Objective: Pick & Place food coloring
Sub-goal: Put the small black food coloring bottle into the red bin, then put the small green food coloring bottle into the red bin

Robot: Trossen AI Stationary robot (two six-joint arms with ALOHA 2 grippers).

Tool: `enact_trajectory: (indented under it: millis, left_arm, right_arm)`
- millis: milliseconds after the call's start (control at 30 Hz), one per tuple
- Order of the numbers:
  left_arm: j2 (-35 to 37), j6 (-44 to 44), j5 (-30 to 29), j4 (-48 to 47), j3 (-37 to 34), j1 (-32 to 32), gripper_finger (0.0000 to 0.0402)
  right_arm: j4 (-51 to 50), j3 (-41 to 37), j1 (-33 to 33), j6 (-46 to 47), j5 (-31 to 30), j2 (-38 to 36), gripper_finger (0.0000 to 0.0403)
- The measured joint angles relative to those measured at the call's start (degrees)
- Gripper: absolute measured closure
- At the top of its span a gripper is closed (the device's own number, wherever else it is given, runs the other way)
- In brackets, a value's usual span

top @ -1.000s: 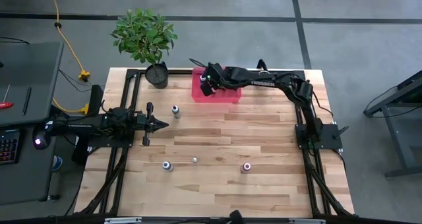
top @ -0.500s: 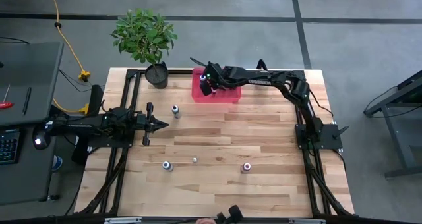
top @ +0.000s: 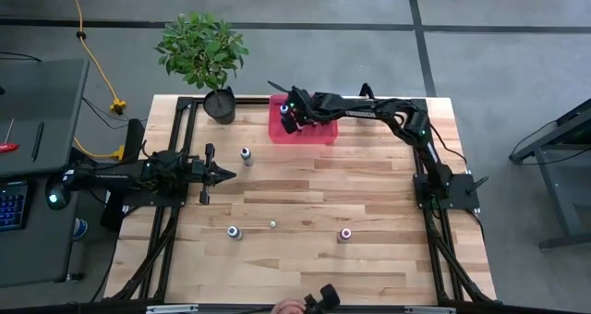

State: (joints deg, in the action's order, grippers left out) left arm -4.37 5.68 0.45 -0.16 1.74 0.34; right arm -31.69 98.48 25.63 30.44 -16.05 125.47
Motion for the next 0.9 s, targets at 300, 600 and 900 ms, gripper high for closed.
enact_trajectory:
  millis: [300, 600, 900]
  left_arm:
    - [0.0, 0.0, 0.0, 0.0, 0.0, 0.0, 0.0401]
    - [0.0, 0.0, 0.0, 0.0, 0.0, 0.0, 0.0401]
    - [0.0, 0.0, 0.0, 0.0, 0.0, 0.0, 0.0401]
  right_arm:
    - [0.0, 0.0, 0.3, -0.9, 0.0, 0.3, 0.0368]
    - [0.0, 0.0, 0.4, -0.9, -0.2, 0.3, 0.0292]
    - [-0.1, 0.0, 0.5, -2.4, -2.1, 0.1, 0.0285]
